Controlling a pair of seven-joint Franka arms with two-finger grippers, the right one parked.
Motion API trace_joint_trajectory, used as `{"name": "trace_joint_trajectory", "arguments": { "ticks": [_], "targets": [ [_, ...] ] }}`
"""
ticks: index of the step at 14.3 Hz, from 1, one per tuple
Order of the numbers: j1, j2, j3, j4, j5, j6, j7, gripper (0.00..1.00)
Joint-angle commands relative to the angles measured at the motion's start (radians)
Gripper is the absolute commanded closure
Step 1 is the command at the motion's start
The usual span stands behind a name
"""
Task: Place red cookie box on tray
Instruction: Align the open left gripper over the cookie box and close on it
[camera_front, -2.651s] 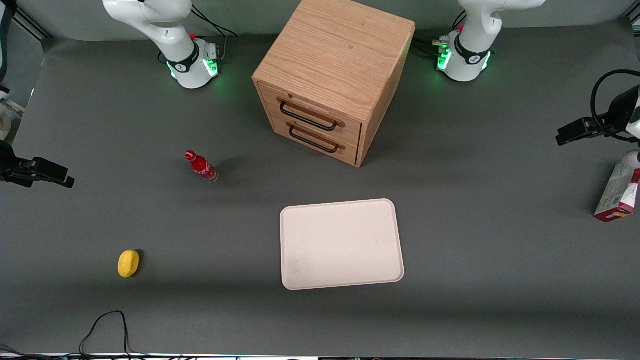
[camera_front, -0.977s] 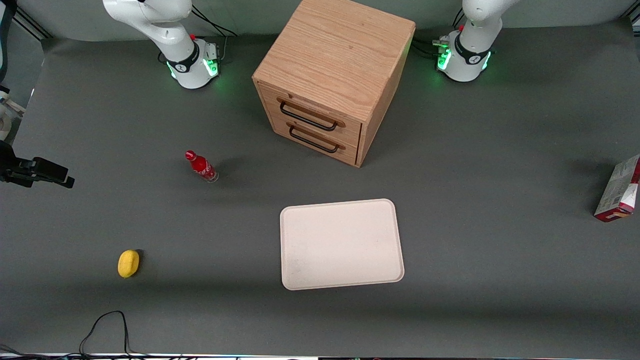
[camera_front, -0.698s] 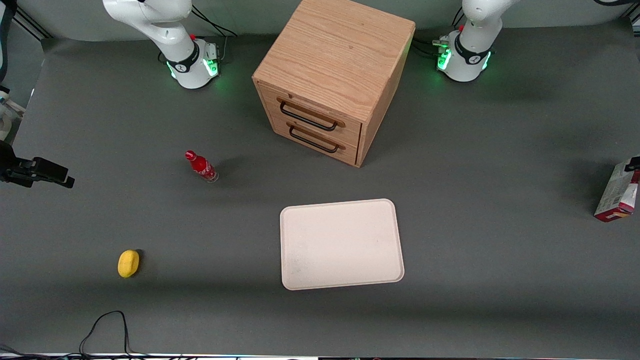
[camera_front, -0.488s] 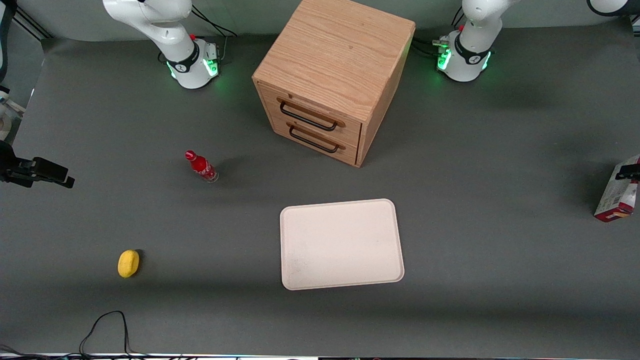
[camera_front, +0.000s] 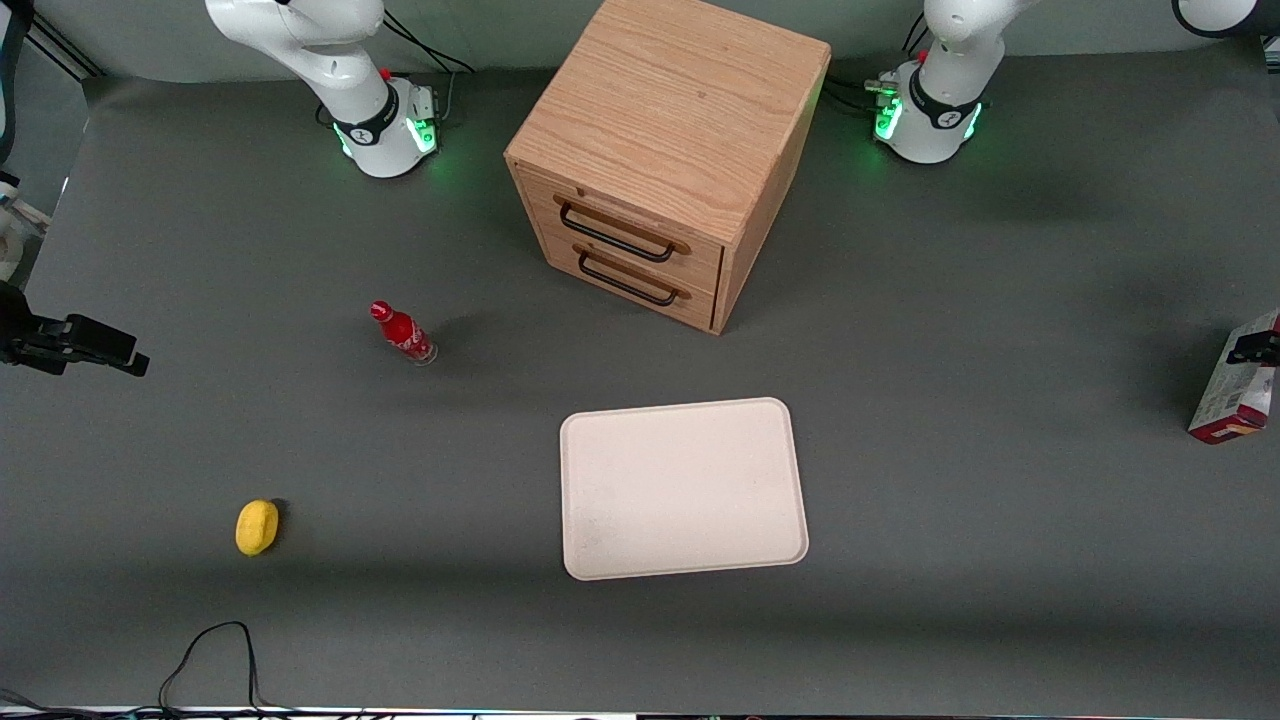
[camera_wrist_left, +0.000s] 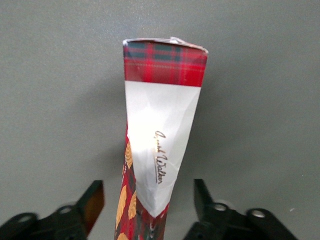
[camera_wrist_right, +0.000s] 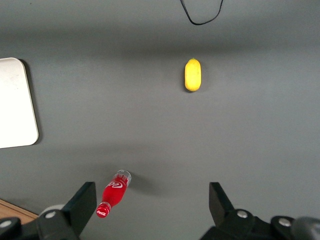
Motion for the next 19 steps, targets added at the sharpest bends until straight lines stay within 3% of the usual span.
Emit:
{"name": "trace_joint_trajectory", "arguments": {
  "ticks": [1,10,16,19],
  "targets": [
    [-0.009,0.003,0.008,0.0,0.01,0.007,0.014,1.0],
    [-0.03,-0.03,0.005,0.0,0.01,-0.008,0.005,1.0],
    [-0.069,-0.278,0.008,0.008,0.013,-0.327,-0.015,1.0],
    [-0.096,-0.425,0.002,0.011,0.069,-0.41,-0.017,1.0]
  ]
}}
